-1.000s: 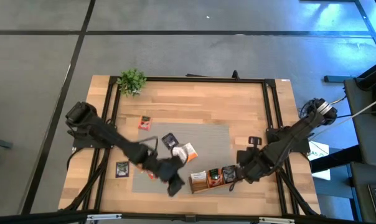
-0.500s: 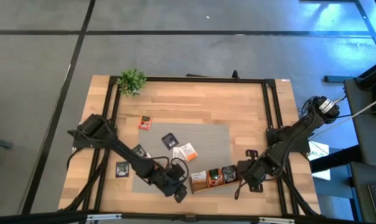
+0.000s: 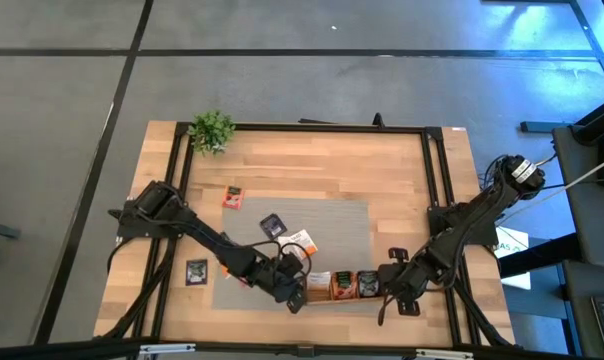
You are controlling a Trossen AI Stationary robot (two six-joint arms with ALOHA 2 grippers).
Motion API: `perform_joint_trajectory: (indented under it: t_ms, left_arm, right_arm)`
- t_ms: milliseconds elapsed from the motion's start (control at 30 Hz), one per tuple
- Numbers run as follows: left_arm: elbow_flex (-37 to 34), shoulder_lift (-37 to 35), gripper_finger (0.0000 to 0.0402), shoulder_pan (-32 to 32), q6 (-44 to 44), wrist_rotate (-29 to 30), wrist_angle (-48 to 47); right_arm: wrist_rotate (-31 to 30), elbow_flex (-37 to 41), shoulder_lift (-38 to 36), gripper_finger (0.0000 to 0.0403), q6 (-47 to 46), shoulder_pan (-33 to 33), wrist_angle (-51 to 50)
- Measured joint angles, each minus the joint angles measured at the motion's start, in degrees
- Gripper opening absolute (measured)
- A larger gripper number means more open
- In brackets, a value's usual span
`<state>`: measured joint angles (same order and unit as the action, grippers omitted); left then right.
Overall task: Pick & Place Tea
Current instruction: Adjust the wooden organizer on the table, then put the top orange tea bag into the left compartment of the wooden organizer
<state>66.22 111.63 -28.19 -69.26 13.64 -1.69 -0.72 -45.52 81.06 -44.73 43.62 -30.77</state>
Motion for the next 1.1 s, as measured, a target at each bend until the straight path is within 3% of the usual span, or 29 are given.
perform_joint_trajectory:
  t_ms: [667,1100]
  left_arm:
    - [0.01,-1.05,0.0003,1.21,1.0,-0.89,-1.23]
    - [0.13,-7.28,0.0003,1.17,2.56,0.06,-9.07]
  right_arm:
    - [0.71,0.0,-0.31,0.012,-1.73,0.07,-0.97]
    - [-0.94,-0.17,-9.21,0.012,-4.76,0.52,-3.88]
